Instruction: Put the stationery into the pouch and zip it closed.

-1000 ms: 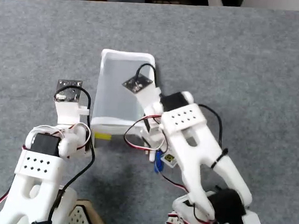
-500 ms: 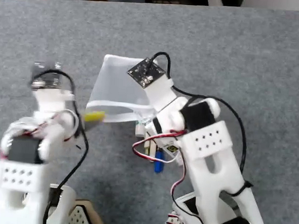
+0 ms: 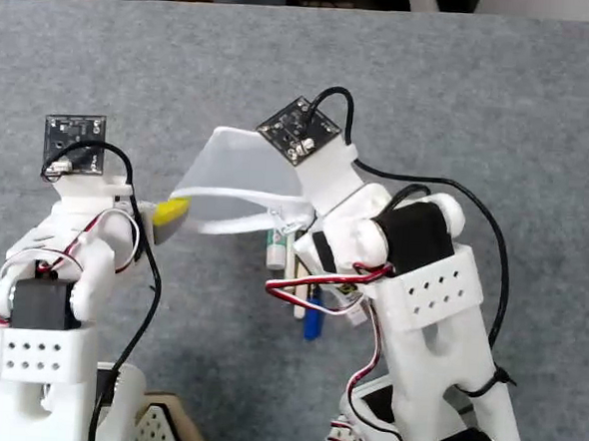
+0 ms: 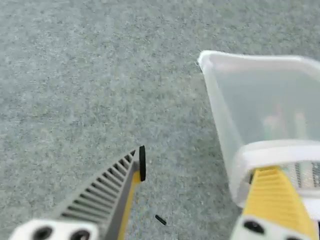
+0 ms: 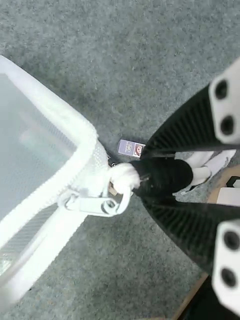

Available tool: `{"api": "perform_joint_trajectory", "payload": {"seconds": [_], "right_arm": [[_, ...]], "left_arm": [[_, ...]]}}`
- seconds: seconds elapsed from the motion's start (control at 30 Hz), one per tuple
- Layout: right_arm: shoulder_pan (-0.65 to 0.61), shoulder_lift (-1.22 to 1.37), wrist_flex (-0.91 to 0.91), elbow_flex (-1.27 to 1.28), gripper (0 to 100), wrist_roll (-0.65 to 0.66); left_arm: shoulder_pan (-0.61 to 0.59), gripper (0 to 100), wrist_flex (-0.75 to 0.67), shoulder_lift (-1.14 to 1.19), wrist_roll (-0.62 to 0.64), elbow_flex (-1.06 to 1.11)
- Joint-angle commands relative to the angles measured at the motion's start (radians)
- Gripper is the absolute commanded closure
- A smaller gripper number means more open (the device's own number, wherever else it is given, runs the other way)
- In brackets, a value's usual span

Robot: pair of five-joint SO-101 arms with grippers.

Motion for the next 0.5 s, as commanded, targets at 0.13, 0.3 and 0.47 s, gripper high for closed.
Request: {"api": "perform_joint_trajectory", "payload": {"seconds": [0.13,0.3,0.47], "right_arm": [[0.002,-0.031,0.008,-0.05,98.6,0.005],[0.002,-0.031,0.008,-0.05,98.6,0.005],[0.002,-0.031,0.008,-0.05,98.6,0.003]], "left_arm": [[-0.019,66,-0.112,-0.011,-0.008,0.061],[-0.002,66,-0.132,-0.006,-0.003,0.076],[0.019,66,-0.132,-0.005,-0.003,0.074]]}}
